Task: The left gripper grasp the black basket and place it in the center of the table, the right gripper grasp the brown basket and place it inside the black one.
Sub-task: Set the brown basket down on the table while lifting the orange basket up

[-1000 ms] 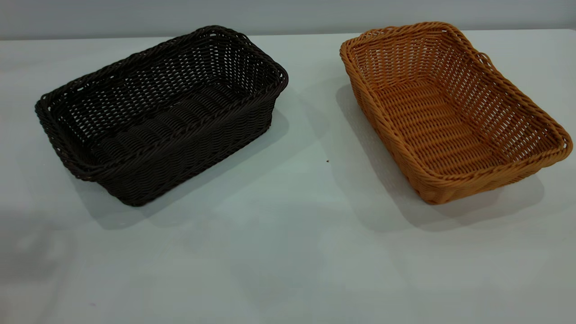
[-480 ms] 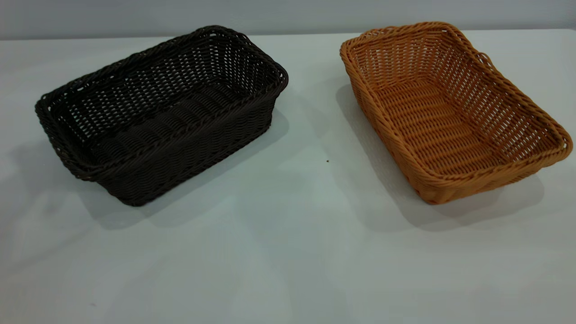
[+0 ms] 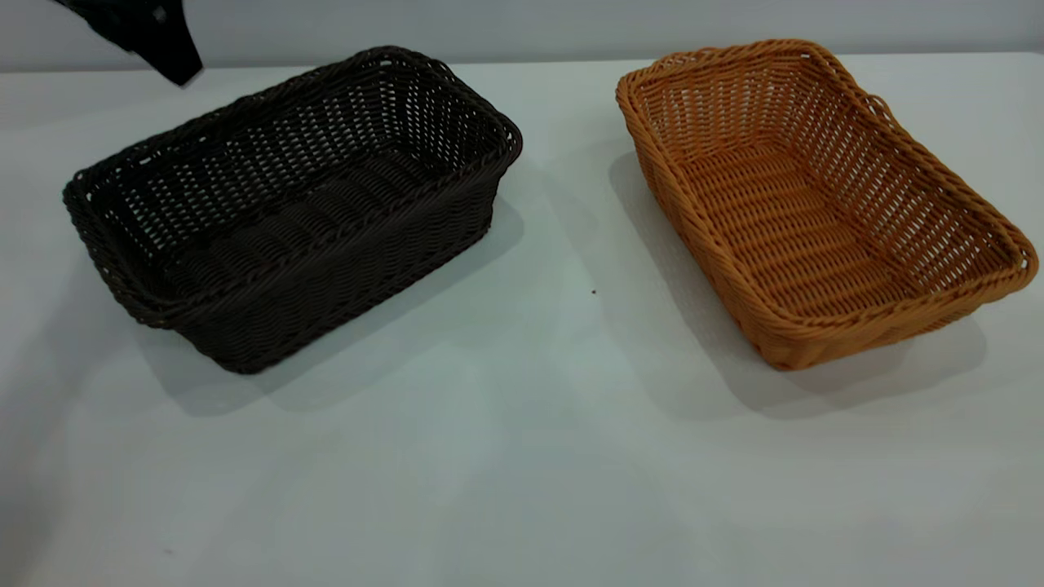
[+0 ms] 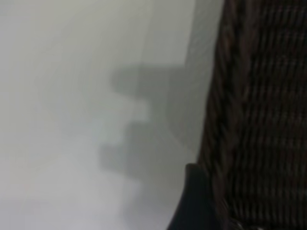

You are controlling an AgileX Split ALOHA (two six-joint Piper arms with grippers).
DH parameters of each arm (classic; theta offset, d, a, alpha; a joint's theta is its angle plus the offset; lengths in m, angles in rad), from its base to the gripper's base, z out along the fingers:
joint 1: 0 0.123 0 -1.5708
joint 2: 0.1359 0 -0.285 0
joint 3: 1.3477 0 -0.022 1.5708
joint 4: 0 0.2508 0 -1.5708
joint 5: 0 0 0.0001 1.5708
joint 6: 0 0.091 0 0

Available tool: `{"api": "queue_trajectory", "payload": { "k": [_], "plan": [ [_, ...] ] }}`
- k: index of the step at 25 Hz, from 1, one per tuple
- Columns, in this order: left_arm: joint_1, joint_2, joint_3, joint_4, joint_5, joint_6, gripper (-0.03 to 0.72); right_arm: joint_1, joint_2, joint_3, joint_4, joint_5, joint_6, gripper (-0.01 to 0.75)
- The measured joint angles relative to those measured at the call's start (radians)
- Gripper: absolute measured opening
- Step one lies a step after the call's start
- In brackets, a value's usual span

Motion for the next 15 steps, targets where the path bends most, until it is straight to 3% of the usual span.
{"api": "queue_trajectory", "payload": {
  "k": [11, 15],
  "plan": [
    [-0.003, 0.241, -0.179, 0.008, -0.006, 0.001, 0.515, 0.000, 0.000, 0.000, -0.010, 0.000, 0.016, 0.603],
    [-0.008, 0.295, -0.201, 0.012, -0.012, 0.025, 0.460, 0.000, 0.000, 0.000, -0.011, 0.000, 0.016, 0.595]
  ]
}}
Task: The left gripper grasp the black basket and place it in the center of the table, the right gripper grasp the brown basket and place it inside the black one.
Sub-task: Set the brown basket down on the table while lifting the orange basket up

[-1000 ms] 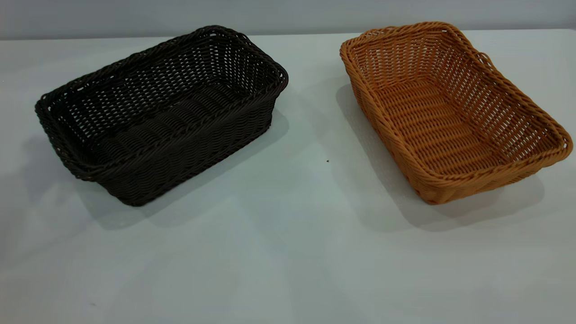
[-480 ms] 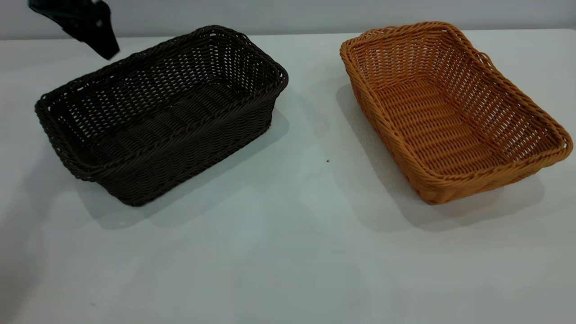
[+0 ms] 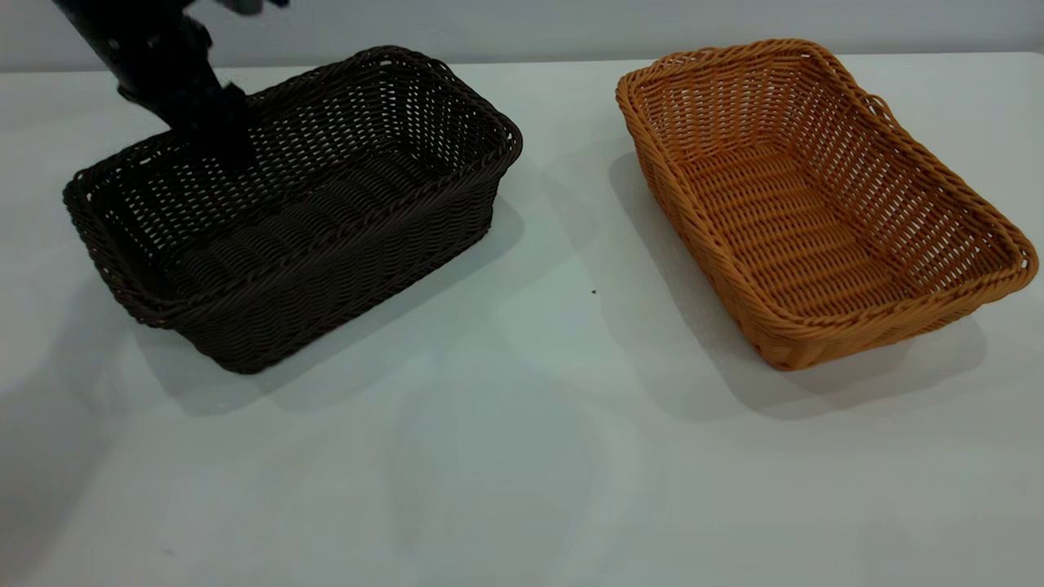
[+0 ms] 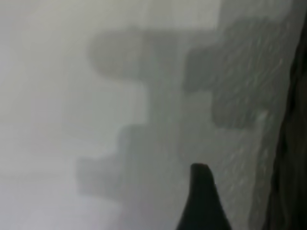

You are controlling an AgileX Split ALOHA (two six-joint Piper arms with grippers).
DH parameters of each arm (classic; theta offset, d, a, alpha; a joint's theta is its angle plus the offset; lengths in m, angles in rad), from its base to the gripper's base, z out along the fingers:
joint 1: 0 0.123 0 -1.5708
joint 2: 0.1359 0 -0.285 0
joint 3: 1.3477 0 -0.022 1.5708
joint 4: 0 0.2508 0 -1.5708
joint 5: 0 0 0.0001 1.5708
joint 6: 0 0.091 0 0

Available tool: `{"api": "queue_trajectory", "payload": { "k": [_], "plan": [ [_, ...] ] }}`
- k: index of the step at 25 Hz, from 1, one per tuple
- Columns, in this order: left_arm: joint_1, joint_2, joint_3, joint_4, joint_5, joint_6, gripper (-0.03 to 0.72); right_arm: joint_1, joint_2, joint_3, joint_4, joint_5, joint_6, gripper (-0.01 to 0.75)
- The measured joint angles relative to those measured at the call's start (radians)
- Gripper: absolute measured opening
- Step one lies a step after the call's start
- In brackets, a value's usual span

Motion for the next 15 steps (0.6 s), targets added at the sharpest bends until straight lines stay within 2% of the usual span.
{"api": "queue_trajectory", "payload": {
  "k": [3, 6, 7, 11, 15],
  "plan": [
    [-0.005, 0.014, -0.007, 0.000, -0.002, 0.074, 0.312, 0.000, 0.000, 0.000, 0.000, 0.000, 0.000, 0.594],
    [-0.015, 0.014, -0.026, -0.006, 0.012, 0.159, 0.113, 0.000, 0.000, 0.000, -0.001, 0.000, 0.000, 0.594],
    [-0.020, 0.014, -0.039, -0.011, 0.024, 0.178, 0.092, 0.000, 0.000, 0.000, -0.002, 0.000, 0.000, 0.594],
    [-0.050, 0.014, -0.100, -0.019, 0.089, 0.272, 0.087, 0.000, 0.000, 0.000, -0.007, 0.000, 0.000, 0.594],
    [-0.097, 0.014, -0.144, -0.066, 0.189, 0.445, 0.086, 0.000, 0.000, 0.000, -0.011, 0.000, 0.000, 0.594]
  ]
}}
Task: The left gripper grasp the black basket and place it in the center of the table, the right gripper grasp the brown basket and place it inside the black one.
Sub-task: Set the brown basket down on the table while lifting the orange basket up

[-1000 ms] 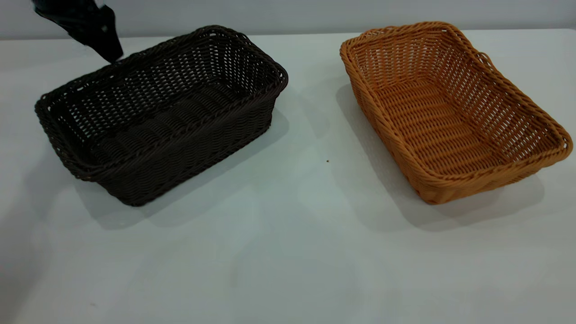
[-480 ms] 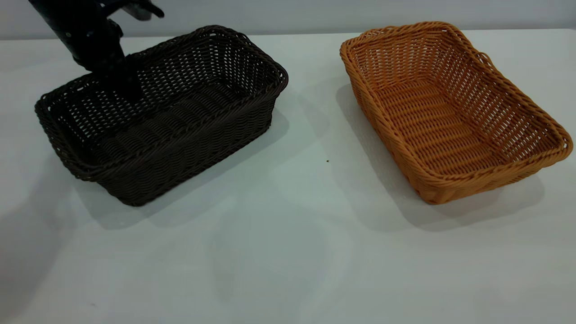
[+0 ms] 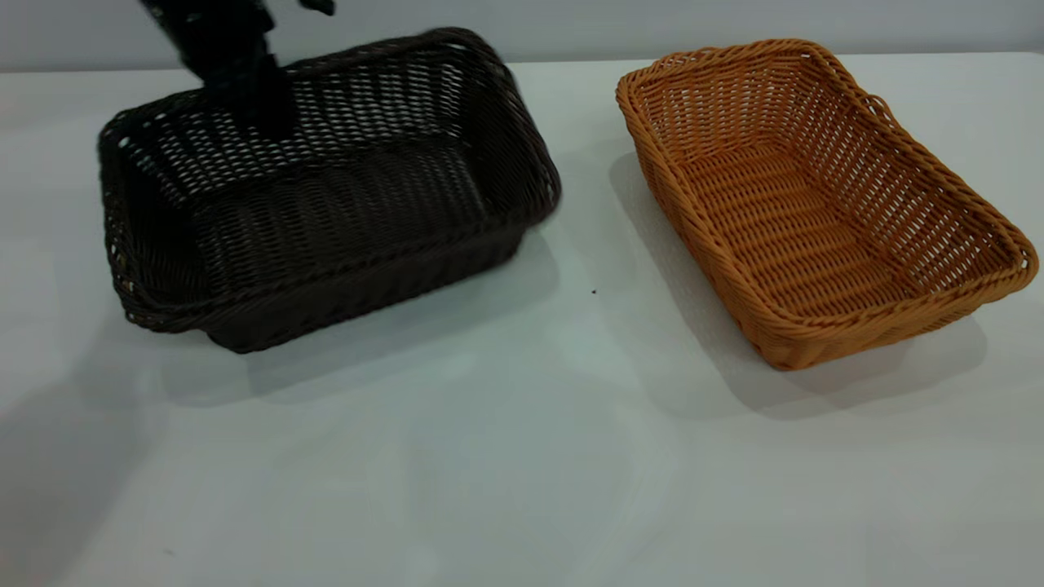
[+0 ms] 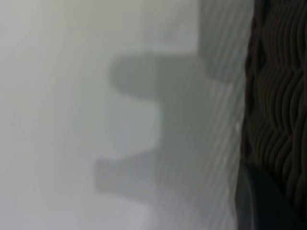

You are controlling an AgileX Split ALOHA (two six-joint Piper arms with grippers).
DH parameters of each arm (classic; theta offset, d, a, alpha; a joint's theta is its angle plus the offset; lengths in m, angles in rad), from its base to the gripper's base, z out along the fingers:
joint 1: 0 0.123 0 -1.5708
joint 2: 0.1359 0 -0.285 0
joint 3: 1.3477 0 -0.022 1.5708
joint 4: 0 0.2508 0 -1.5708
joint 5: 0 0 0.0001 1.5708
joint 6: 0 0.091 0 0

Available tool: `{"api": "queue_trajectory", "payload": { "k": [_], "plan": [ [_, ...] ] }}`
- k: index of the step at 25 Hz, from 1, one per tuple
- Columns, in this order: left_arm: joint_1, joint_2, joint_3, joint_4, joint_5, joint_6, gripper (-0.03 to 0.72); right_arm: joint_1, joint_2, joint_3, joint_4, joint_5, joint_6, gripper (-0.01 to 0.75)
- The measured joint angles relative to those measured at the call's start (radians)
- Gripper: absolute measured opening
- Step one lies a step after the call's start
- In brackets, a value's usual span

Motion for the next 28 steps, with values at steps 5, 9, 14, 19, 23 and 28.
{"api": "queue_trajectory", "payload": {
  "k": [5, 9, 14, 19, 23, 28],
  "plan": [
    [-0.056, 0.000, -0.002, -0.069, 0.102, 0.189, 0.085, 0.000, 0.000, 0.000, -0.016, 0.000, 0.000, 0.594],
    [-0.092, 0.001, -0.002, -0.092, 0.130, 0.222, 0.085, 0.000, 0.000, 0.000, -0.023, 0.000, 0.000, 0.594],
    [-0.148, 0.011, -0.002, -0.092, 0.139, 0.237, 0.085, 0.000, 0.000, 0.000, -0.024, 0.000, 0.000, 0.594],
    [-0.202, 0.012, -0.002, -0.092, 0.145, 0.281, 0.085, 0.000, 0.000, 0.000, -0.024, 0.000, 0.000, 0.594],
    [-0.221, 0.012, -0.002, -0.094, 0.148, 0.281, 0.086, 0.000, 0.000, 0.000, -0.024, 0.000, 0.000, 0.594],
    [-0.226, 0.012, -0.002, -0.095, 0.148, 0.210, 0.110, 0.000, 0.000, 0.000, -0.024, 0.000, 0.000, 0.594]
  ]
}}
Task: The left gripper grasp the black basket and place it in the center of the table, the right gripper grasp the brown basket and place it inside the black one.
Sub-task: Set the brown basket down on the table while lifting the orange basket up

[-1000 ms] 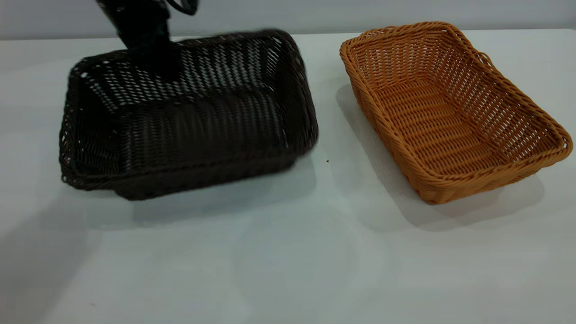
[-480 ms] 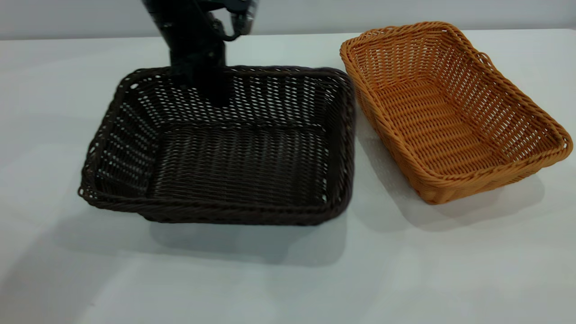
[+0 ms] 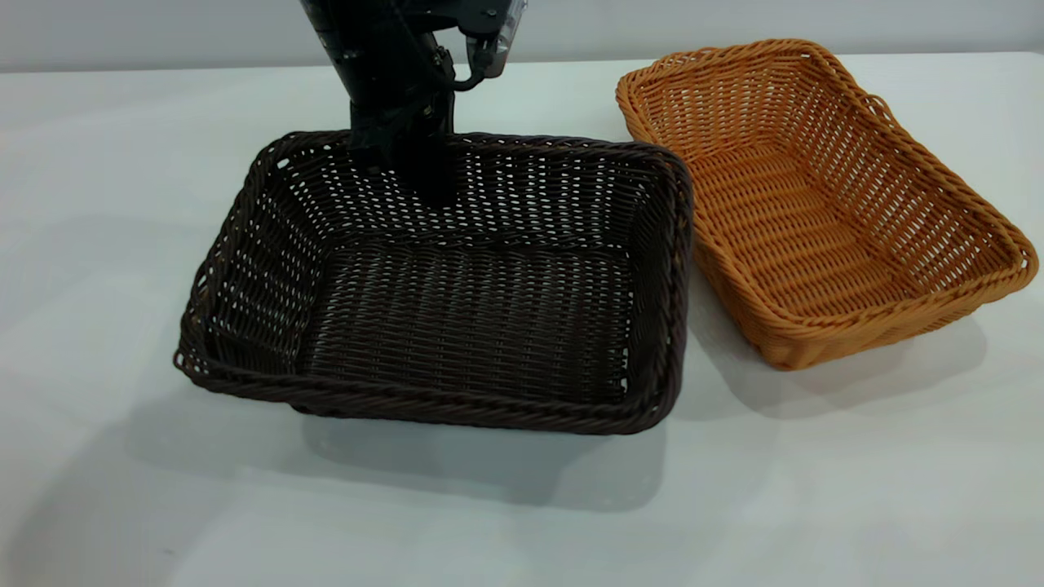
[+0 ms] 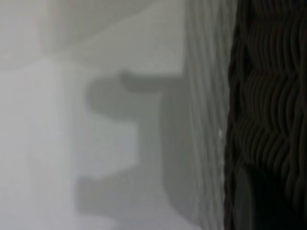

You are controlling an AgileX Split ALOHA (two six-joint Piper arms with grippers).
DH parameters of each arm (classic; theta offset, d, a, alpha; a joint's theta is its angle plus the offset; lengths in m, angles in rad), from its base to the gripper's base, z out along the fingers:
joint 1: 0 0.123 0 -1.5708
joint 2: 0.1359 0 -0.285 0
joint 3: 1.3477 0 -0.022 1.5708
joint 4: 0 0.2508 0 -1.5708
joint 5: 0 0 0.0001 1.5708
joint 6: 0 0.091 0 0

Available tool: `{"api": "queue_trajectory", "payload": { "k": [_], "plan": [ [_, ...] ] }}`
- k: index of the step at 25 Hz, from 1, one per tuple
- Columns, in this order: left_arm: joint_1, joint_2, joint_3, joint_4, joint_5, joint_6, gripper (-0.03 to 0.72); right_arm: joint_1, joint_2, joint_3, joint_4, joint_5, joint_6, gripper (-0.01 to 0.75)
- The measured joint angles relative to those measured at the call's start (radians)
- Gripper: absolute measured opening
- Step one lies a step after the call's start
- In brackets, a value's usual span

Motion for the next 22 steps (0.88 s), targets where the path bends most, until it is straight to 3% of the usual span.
{"api": "queue_trajectory", "payload": {
  "k": [12, 16, 22],
  "plan": [
    [0.000, 0.000, 0.000, -0.007, 0.000, -0.030, 0.362, 0.000, 0.000, 0.000, -0.014, 0.000, 0.000, 0.594],
    [0.000, -0.003, 0.000, 0.027, -0.023, -0.042, 0.389, 0.000, 0.029, -0.006, -0.023, 0.002, -0.003, 0.594],
    [0.000, -0.092, -0.014, 0.052, -0.097, -0.169, 0.393, 0.000, 0.298, -0.114, -0.026, -0.032, -0.072, 0.594]
  ]
}}
